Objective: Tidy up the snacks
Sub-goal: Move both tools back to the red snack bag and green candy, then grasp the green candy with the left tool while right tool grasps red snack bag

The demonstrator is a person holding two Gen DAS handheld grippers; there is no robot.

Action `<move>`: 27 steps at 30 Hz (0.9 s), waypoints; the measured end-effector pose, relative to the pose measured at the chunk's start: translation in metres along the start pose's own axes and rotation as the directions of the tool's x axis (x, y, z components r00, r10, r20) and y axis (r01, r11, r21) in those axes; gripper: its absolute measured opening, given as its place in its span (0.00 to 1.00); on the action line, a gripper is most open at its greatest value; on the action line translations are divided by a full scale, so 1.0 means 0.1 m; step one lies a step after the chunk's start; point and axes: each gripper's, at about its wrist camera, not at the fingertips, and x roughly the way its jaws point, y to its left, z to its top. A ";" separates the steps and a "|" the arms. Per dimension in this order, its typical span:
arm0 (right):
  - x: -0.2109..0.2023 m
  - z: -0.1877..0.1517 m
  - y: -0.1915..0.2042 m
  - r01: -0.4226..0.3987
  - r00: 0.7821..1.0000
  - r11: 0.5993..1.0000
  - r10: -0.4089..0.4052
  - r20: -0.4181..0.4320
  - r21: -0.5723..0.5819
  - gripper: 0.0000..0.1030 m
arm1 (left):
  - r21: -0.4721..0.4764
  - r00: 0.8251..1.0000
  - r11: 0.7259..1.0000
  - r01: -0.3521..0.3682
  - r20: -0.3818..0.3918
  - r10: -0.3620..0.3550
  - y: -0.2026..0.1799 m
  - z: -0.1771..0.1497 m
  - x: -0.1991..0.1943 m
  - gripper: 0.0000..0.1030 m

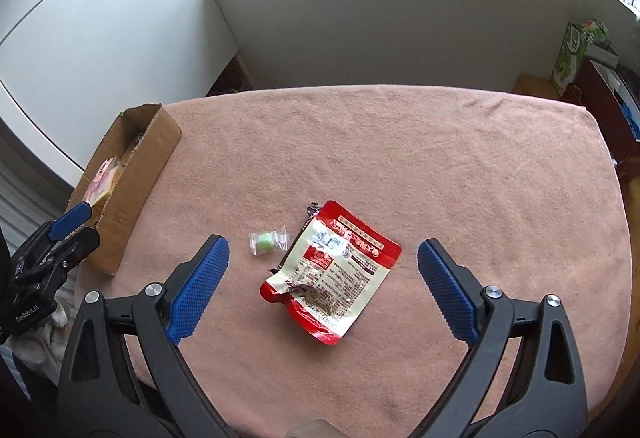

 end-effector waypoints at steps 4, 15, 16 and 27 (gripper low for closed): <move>0.19 0.00 0.03 0.016 0.999 1.000 -0.016 -0.034 0.013 0.94 | 0.071 0.999 0.997 0.004 -0.047 -0.001 -0.23 -0.09 0.19 0.69; 0.59 -0.01 0.22 0.142 0.983 0.985 -0.151 -0.104 -0.094 0.94 | 0.166 0.995 0.986 -0.002 -0.102 0.019 -0.40 -0.20 0.45 0.69; 0.60 -0.03 0.21 0.149 0.981 0.984 -0.159 -0.109 -0.099 0.94 | 0.165 0.994 0.986 -0.002 -0.104 0.019 -0.39 -0.20 0.46 0.69; 0.54 -0.22 -0.24 0.145 0.977 0.985 -0.157 -0.143 -0.090 0.94 | 0.208 0.989 0.978 0.028 -0.145 0.003 -0.49 -0.22 0.67 0.67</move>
